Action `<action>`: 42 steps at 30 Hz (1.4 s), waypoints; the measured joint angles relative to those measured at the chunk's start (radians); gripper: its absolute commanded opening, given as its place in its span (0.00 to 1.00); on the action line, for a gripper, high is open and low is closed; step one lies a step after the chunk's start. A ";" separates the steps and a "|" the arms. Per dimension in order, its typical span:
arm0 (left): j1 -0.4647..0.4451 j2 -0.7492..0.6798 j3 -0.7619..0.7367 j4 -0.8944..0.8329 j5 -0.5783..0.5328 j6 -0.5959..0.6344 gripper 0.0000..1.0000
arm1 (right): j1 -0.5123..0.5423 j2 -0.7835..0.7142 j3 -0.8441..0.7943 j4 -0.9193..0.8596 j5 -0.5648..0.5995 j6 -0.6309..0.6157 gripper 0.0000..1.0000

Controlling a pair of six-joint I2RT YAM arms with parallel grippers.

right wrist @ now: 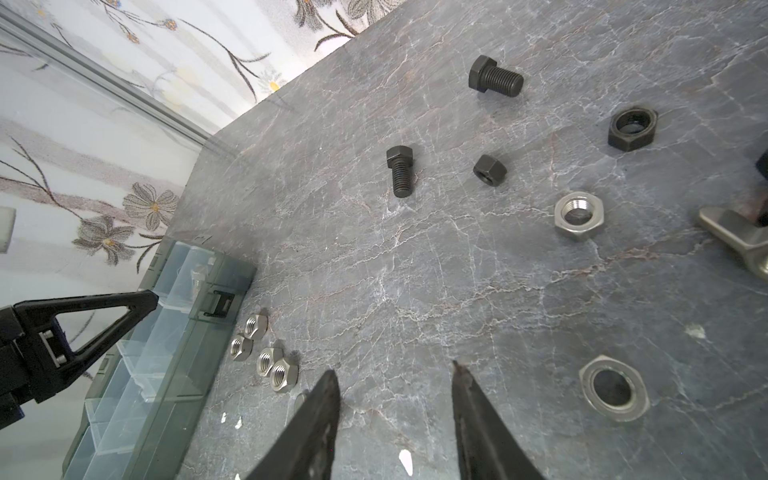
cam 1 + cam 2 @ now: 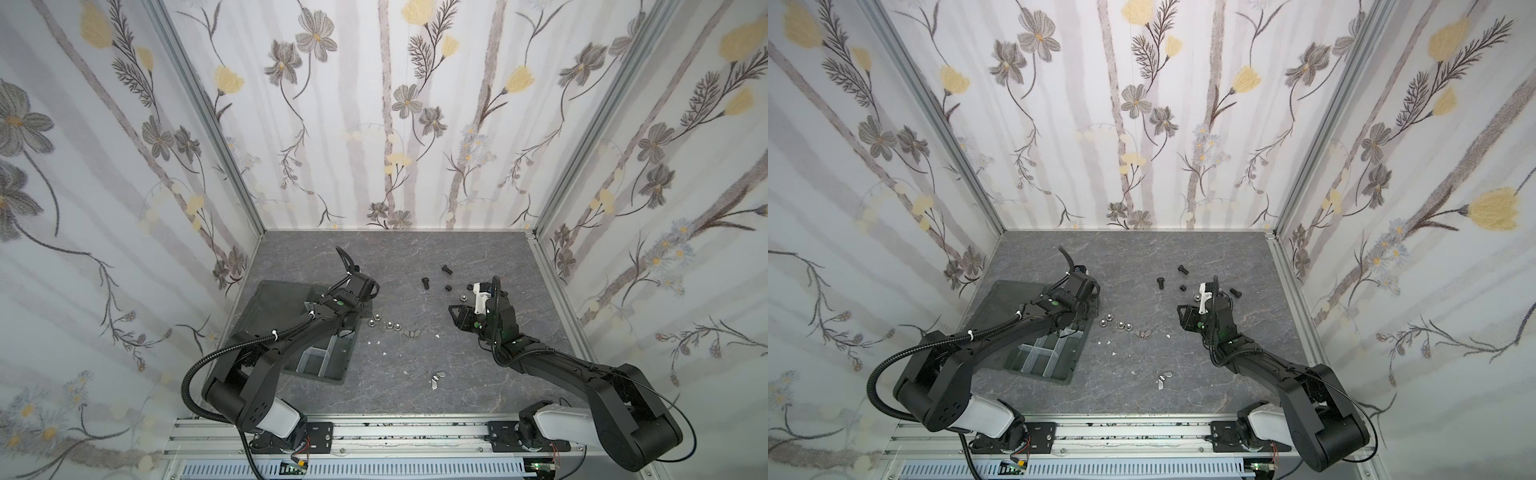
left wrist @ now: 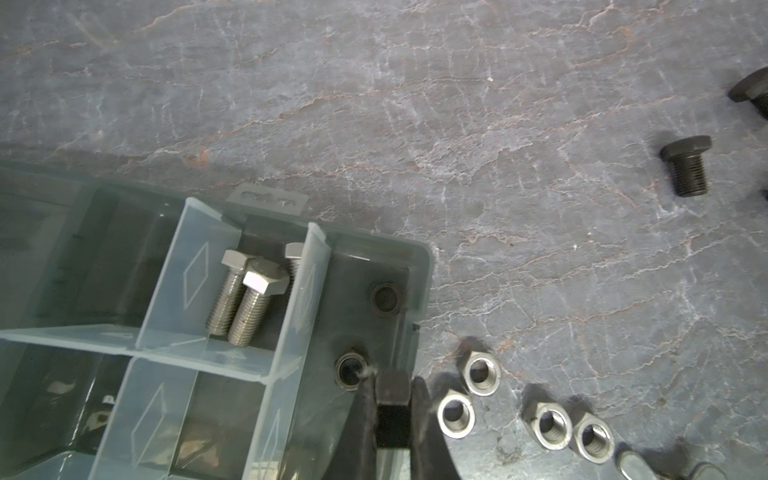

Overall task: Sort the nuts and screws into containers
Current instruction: 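Carry the black nut with the left gripper over the organizer box and open, then lower the right gripper onto a small black nut and close on it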

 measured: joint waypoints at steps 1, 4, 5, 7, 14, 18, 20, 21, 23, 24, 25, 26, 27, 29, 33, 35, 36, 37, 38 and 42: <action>0.006 -0.004 -0.008 0.000 0.000 -0.001 0.04 | 0.003 0.001 0.002 0.000 0.000 0.000 0.46; 0.027 -0.010 -0.027 0.006 0.003 -0.002 0.05 | 0.004 0.003 0.005 -0.002 0.000 -0.001 0.46; 0.034 -0.010 -0.031 0.008 0.003 -0.002 0.06 | 0.005 0.003 0.007 -0.002 0.000 -0.006 0.46; 0.048 -0.010 -0.038 0.013 0.003 -0.002 0.09 | 0.006 0.004 0.008 -0.003 0.004 -0.008 0.46; 0.071 0.003 -0.039 0.023 0.016 -0.001 0.23 | 0.007 0.004 0.014 -0.008 0.026 -0.018 0.46; 0.072 0.000 -0.031 0.025 0.021 0.000 0.31 | 0.007 0.004 0.025 -0.025 0.031 -0.027 0.46; 0.072 -0.010 -0.024 0.023 0.023 0.000 0.34 | 0.007 0.004 0.034 -0.039 0.035 -0.032 0.46; 0.072 -0.020 -0.020 0.022 0.025 0.003 0.36 | 0.007 0.003 0.039 -0.048 0.041 -0.034 0.47; 0.072 -0.045 -0.014 0.020 0.028 0.006 0.42 | 0.007 0.000 0.050 -0.068 0.050 -0.038 0.47; 0.072 -0.061 -0.011 0.018 0.029 0.010 0.45 | 0.007 -0.001 0.058 -0.077 0.053 -0.043 0.47; 0.073 -0.080 -0.008 0.018 0.032 0.011 0.47 | 0.007 -0.002 0.068 -0.087 0.055 -0.045 0.47; 0.073 -0.097 -0.005 0.015 0.035 0.011 0.49 | 0.007 -0.003 0.076 -0.095 0.059 -0.046 0.47; 0.073 -0.117 -0.003 0.014 0.038 0.013 0.52 | 0.007 -0.003 0.085 -0.104 0.066 -0.054 0.48; 0.073 -0.158 -0.002 0.012 0.047 0.021 0.56 | 0.007 0.000 0.103 -0.125 0.078 -0.060 0.48; 0.073 -0.253 -0.001 0.001 0.069 0.029 0.66 | 0.007 0.039 0.154 -0.172 0.087 -0.075 0.47; 0.073 -0.300 -0.001 -0.005 0.081 0.034 0.70 | 0.007 0.059 0.182 -0.199 0.098 -0.087 0.46; 0.073 -0.323 -0.001 -0.005 0.087 0.045 0.72 | 0.007 0.070 0.197 -0.214 0.103 -0.094 0.45; 0.073 -0.344 -0.001 -0.009 0.095 0.048 0.75 | 0.007 0.081 0.214 -0.230 0.106 -0.105 0.44; 0.073 -0.360 -0.002 -0.010 0.098 0.049 0.77 | 0.007 0.092 0.229 -0.243 0.109 -0.111 0.44; 0.073 -0.424 -0.014 -0.026 0.117 0.057 0.86 | 0.007 0.140 0.290 -0.296 0.124 -0.142 0.44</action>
